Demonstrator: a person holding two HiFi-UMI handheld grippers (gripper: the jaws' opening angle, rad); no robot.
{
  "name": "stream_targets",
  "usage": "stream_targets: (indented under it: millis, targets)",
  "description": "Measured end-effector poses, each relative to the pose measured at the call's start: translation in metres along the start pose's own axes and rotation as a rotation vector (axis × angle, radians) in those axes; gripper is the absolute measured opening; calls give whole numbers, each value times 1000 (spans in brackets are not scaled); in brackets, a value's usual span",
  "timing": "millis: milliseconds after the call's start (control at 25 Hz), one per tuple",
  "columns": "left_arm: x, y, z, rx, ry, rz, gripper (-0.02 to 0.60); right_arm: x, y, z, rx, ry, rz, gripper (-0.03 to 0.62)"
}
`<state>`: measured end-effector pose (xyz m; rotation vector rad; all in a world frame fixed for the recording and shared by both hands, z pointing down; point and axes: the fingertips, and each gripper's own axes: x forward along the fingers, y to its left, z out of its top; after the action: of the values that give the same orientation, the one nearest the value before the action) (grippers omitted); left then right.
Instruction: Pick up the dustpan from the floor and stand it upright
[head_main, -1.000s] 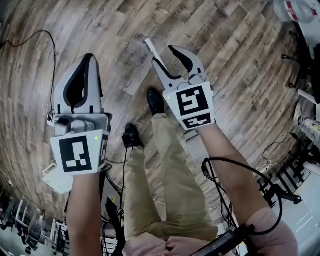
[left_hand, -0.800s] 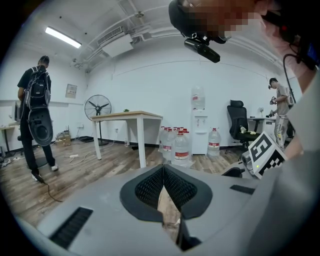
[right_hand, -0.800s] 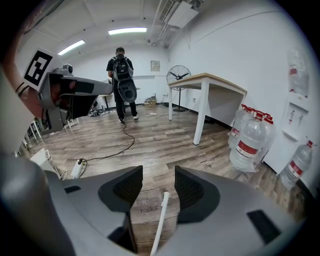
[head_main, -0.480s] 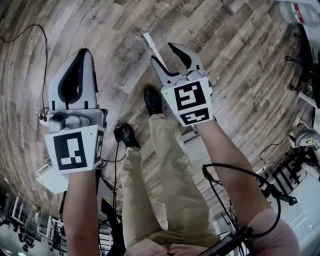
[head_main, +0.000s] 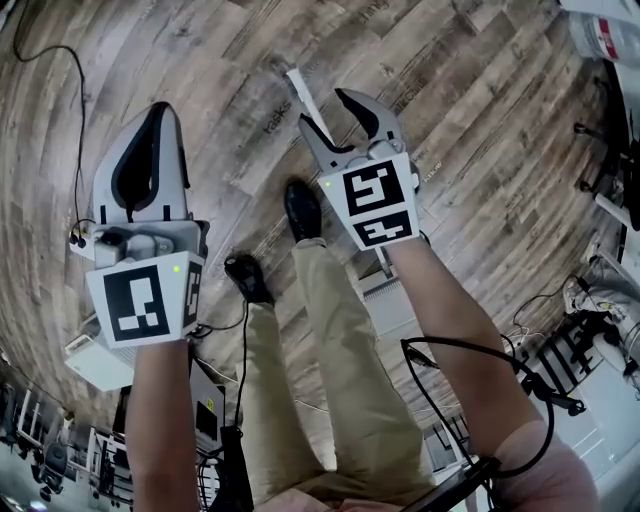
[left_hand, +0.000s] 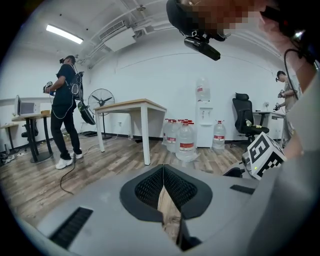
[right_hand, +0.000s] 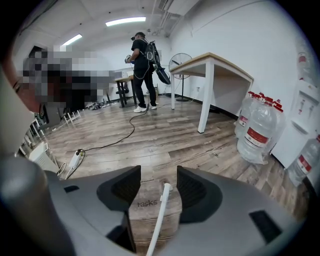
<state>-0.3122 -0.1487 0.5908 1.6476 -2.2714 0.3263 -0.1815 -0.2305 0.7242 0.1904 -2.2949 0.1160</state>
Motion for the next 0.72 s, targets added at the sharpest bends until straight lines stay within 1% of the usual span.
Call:
stream_targets:
  millis: [240, 320, 720]
  targets:
    - [10, 0, -16, -2, 7, -4, 14, 24, -4, -10, -5, 13, 6, 235]
    - [12, 2, -22, -4, 11, -1, 14, 32, -4, -14, -7, 18, 14, 250]
    - [25, 11, -57, -11, 27, 11, 14, 70, -8, -49, -27, 70, 17, 249]
